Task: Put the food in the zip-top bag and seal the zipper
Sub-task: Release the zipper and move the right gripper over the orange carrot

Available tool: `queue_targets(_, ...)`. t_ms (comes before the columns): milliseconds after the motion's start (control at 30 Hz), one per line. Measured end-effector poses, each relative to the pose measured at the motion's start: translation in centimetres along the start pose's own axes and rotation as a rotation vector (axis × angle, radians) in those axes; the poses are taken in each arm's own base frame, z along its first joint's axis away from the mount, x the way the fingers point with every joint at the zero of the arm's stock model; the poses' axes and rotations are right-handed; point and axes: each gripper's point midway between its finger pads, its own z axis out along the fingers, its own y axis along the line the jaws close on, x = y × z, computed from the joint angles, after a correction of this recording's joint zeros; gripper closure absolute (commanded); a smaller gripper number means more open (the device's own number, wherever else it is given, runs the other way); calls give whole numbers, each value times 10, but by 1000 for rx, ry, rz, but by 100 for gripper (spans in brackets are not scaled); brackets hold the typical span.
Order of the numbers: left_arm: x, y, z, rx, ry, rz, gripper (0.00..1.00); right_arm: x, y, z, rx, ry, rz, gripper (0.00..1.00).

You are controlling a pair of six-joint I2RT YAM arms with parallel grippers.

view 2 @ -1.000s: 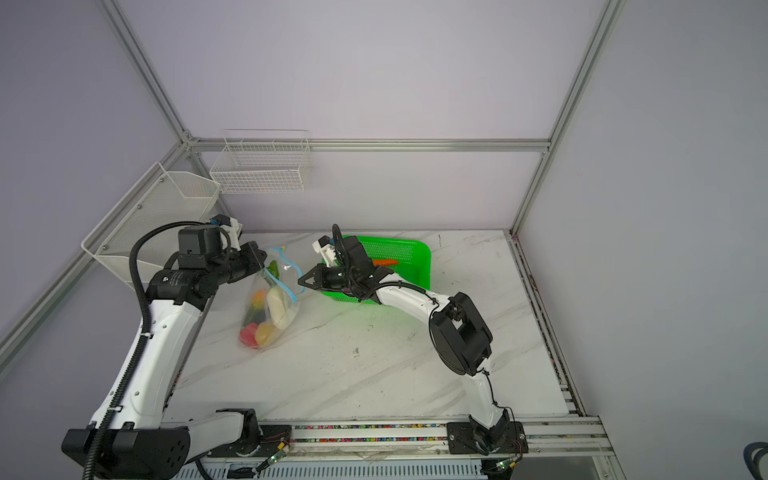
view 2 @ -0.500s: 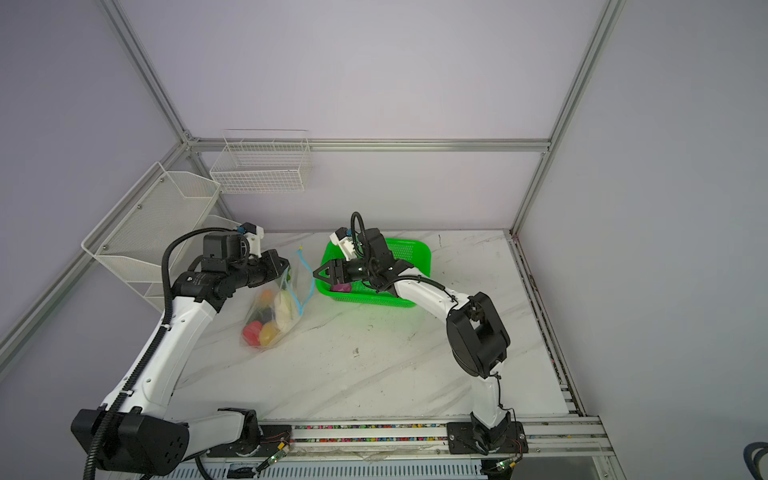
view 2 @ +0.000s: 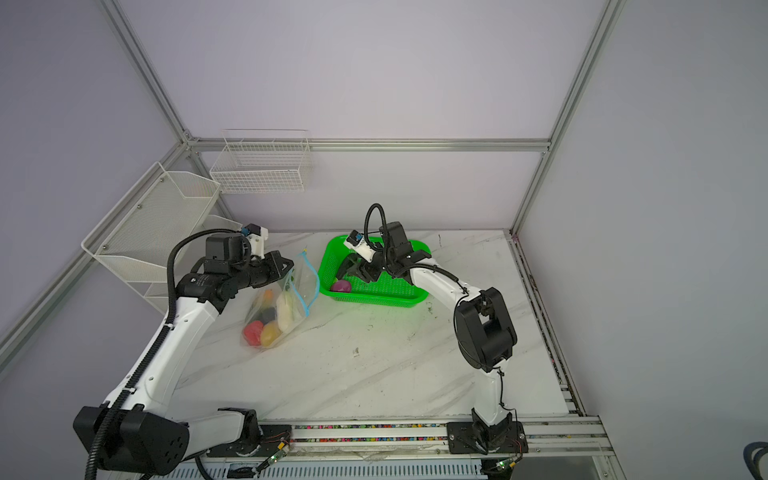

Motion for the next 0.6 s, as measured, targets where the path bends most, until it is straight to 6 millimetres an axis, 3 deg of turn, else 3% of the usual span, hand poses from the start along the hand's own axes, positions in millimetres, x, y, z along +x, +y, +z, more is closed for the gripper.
queue_targets(333, 6, 1, 9, 30, 6, 8, 100, 68, -52, 44, 82, 200, -182, 35)
queue_targets(600, 7, 3, 15, 34, 10, 10, 100, 97, -74, 70, 109, 290, -252, 36)
